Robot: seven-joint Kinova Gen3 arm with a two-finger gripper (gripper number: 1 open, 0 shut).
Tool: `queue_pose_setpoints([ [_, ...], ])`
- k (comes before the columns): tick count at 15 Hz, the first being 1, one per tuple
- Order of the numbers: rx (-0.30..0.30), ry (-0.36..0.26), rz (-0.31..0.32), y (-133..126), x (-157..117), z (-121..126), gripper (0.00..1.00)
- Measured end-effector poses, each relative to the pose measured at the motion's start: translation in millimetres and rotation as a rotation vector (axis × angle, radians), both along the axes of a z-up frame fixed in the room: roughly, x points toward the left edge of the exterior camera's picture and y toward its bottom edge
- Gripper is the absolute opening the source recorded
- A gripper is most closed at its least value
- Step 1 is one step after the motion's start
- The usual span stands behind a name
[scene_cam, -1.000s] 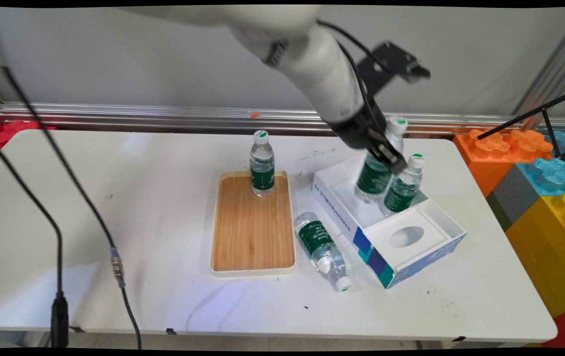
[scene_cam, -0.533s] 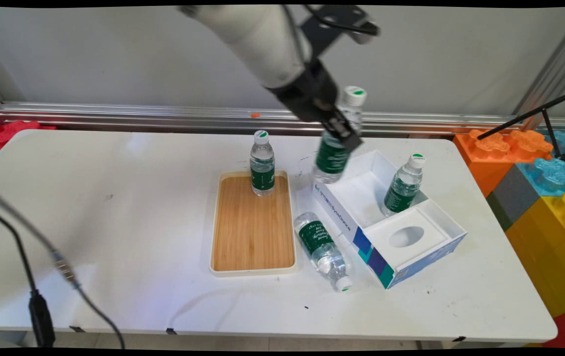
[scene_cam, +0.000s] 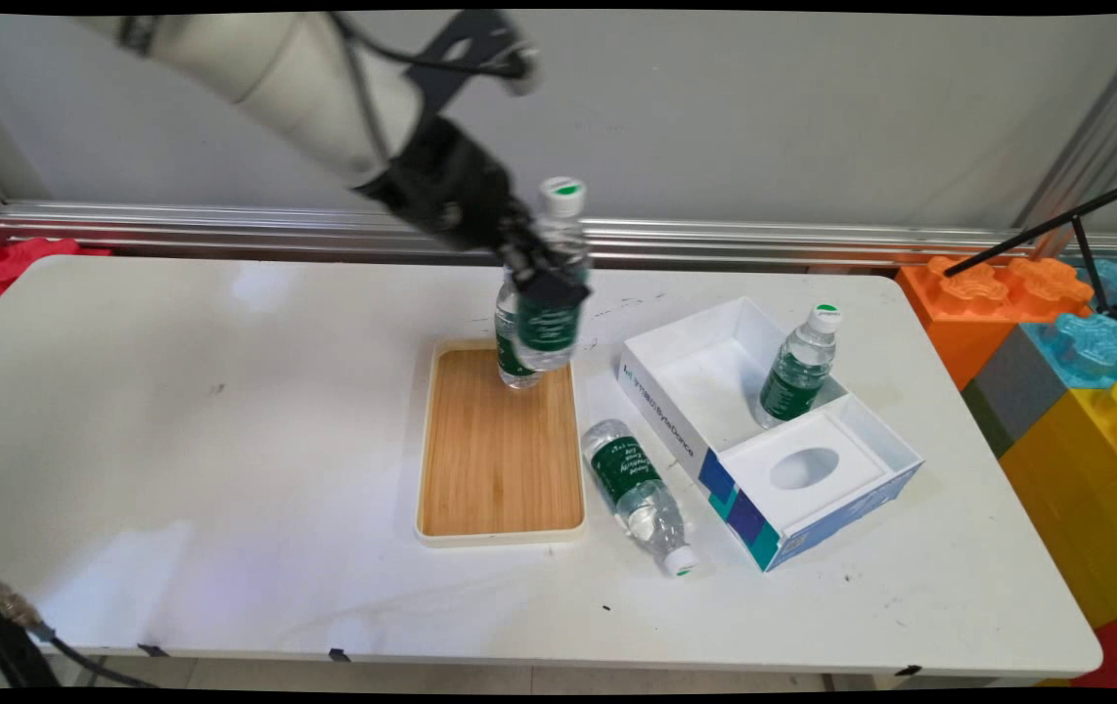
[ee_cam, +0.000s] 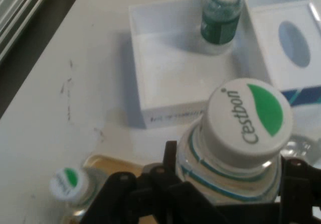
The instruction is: Place the picked object on the tray
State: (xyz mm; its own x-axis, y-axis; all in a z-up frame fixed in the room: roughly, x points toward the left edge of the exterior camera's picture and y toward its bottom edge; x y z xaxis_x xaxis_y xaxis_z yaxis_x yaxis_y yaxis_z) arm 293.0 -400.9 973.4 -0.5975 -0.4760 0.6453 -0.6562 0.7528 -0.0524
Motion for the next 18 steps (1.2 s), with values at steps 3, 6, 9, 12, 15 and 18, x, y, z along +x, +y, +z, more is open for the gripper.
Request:
queue_pose_setpoints([
  [3,-0.008,0.0,-0.015,1,38,-15,0.0],
  [6,-0.007,-0.005,-0.028,-1,77,-32,0.0],
  [9,0.0,-0.002,-0.046,-10,116,-50,0.0],
  [12,0.001,0.012,-0.081,-24,145,-69,0.0],
  [15,-0.007,0.029,-0.124,-40,163,-86,0.0],
  [18,0.001,0.046,-0.169,-49,173,-102,0.0],
])
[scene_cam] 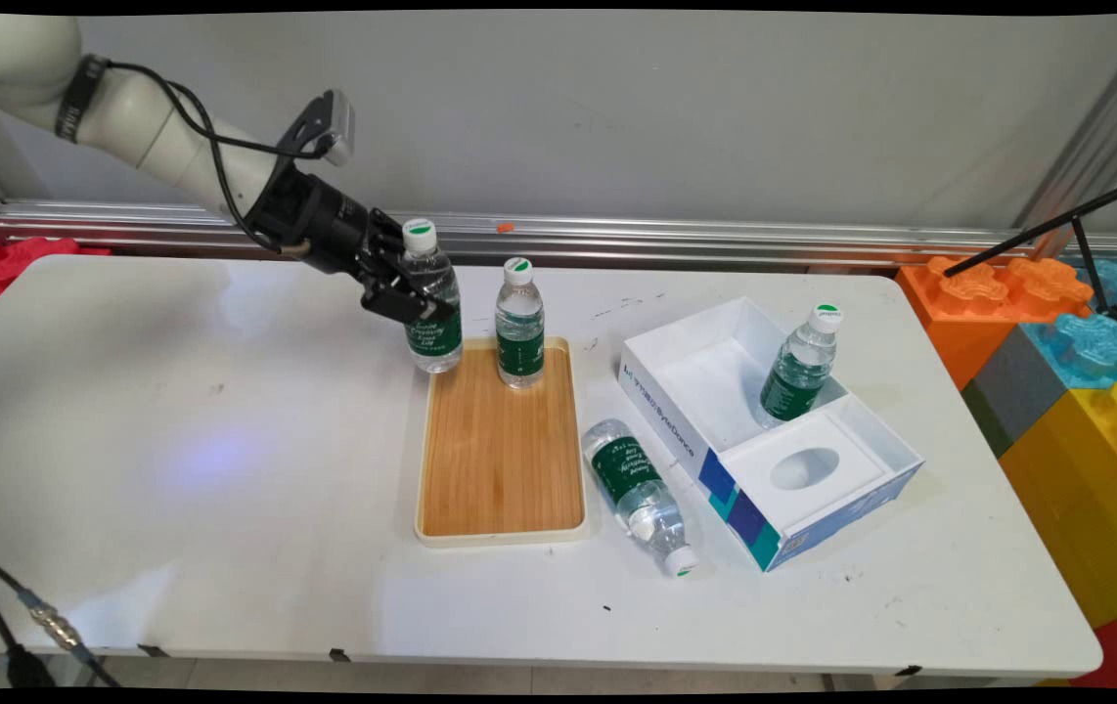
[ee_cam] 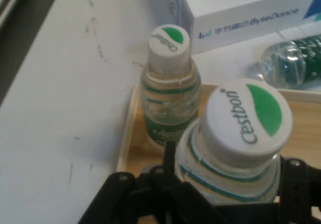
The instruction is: Place the picked object on the tray
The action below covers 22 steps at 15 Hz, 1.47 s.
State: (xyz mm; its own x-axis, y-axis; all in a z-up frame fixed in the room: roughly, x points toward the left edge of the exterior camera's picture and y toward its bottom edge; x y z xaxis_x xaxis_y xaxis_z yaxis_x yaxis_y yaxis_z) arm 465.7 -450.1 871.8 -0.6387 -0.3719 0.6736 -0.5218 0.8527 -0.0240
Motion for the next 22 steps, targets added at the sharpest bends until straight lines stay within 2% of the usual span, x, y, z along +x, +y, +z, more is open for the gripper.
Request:
queue_pose_setpoints([
  [7,0.029,0.042,-0.126,-16,8,-34,0.0],
  [19,0.015,0.06,-0.261,-42,-3,-86,0.0],
  [20,0.012,0.057,-0.271,-43,-4,-88,1.0],
  [22,0.01,0.052,-0.283,-44,-4,-91,1.0],
])
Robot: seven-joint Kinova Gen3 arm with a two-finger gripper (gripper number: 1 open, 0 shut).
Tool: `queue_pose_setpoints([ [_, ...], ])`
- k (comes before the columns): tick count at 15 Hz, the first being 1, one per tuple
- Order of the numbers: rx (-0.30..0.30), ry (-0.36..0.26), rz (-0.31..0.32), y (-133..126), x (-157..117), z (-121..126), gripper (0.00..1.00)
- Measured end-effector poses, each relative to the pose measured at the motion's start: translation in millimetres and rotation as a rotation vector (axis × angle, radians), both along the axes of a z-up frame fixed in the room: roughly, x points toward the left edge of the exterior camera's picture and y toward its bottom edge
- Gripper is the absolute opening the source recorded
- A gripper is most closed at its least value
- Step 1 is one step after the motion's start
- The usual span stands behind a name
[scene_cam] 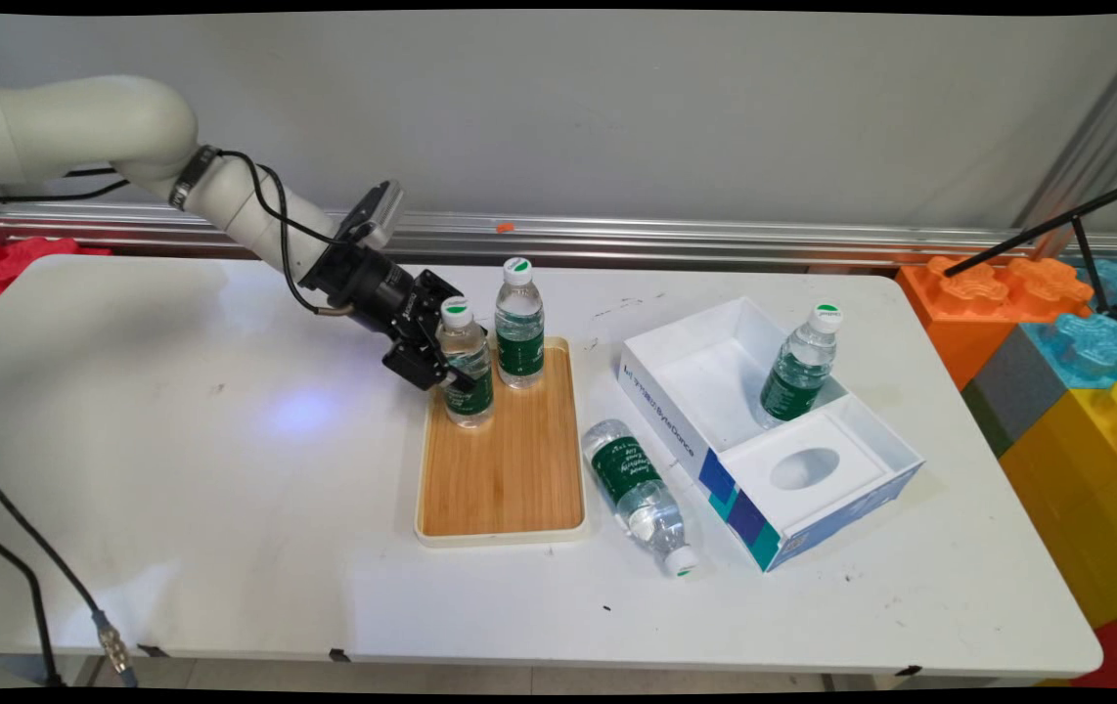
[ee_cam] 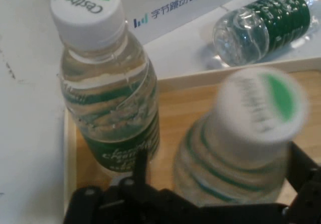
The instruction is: Place the picked object on the tray
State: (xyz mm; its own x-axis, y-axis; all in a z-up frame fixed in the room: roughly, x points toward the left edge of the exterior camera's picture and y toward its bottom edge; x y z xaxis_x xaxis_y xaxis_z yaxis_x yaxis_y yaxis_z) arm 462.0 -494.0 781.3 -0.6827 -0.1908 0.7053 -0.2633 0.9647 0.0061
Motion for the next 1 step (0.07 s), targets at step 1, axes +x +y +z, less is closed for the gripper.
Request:
queue_pose_setpoints([
  [1,0.001,-0.003,-0.003,0.2,0.4,-0.2,1.0],
])
